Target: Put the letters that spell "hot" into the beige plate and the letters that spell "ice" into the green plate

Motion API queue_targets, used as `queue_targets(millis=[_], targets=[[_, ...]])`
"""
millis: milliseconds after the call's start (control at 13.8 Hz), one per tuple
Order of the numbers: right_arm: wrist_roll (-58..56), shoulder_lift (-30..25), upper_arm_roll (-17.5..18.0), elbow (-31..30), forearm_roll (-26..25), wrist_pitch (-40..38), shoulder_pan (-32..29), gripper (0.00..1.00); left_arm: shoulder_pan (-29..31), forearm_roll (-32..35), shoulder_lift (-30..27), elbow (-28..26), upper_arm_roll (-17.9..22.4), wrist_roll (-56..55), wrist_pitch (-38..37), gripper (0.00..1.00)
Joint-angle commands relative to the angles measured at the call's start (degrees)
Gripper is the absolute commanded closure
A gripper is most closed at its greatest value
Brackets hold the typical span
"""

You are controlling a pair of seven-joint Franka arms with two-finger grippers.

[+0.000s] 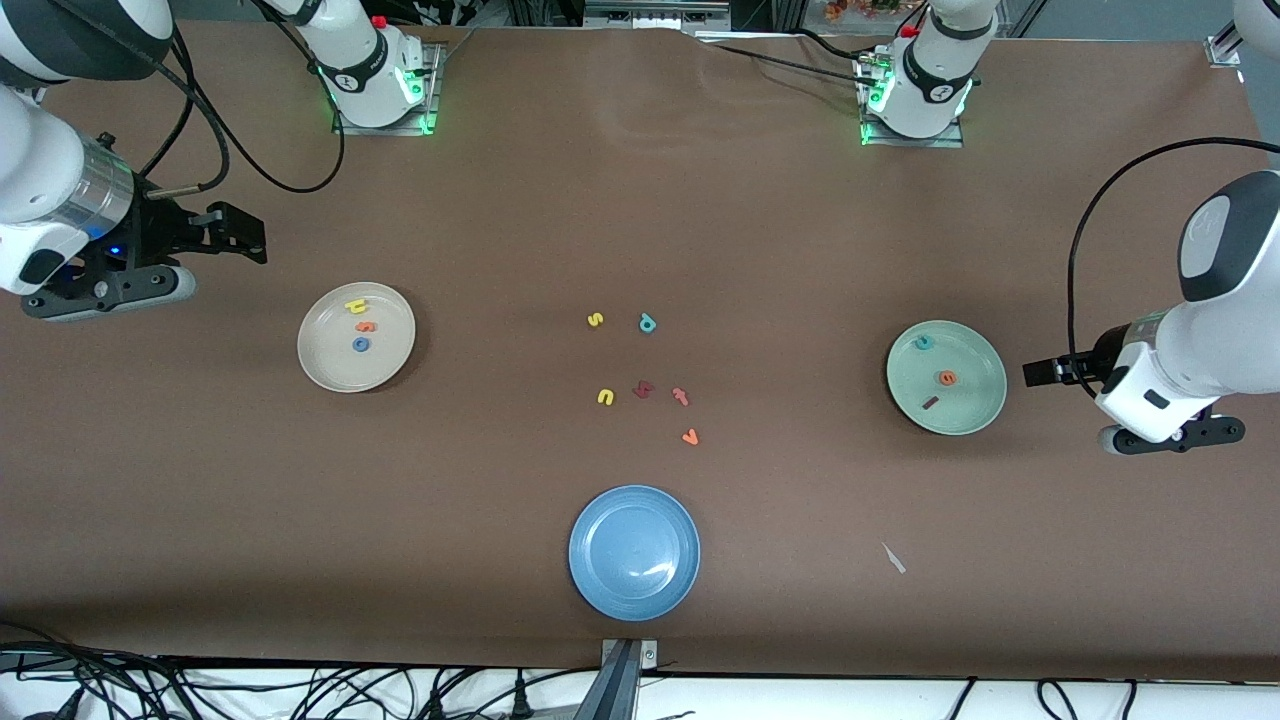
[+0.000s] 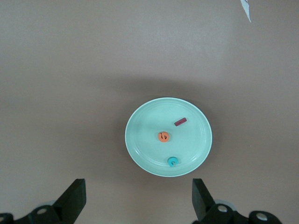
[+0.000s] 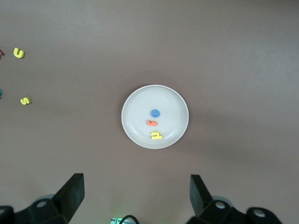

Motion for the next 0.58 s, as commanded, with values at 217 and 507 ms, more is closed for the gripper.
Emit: queue_targets(millis=[217, 507], targets=[[0.38, -0.24, -0.81, 0.16, 0.20, -0.95, -0.57, 0.00, 1.98, -0.15, -2.02, 3.99, -0.17, 2.44, -0.31, 0.00], [0.47, -0.24, -0.89, 0.16, 0.03, -0.95, -0.57, 0.00, 1.89, -0.07, -3.25, 5.41, -0.35, 2.35, -0.58, 0.00]])
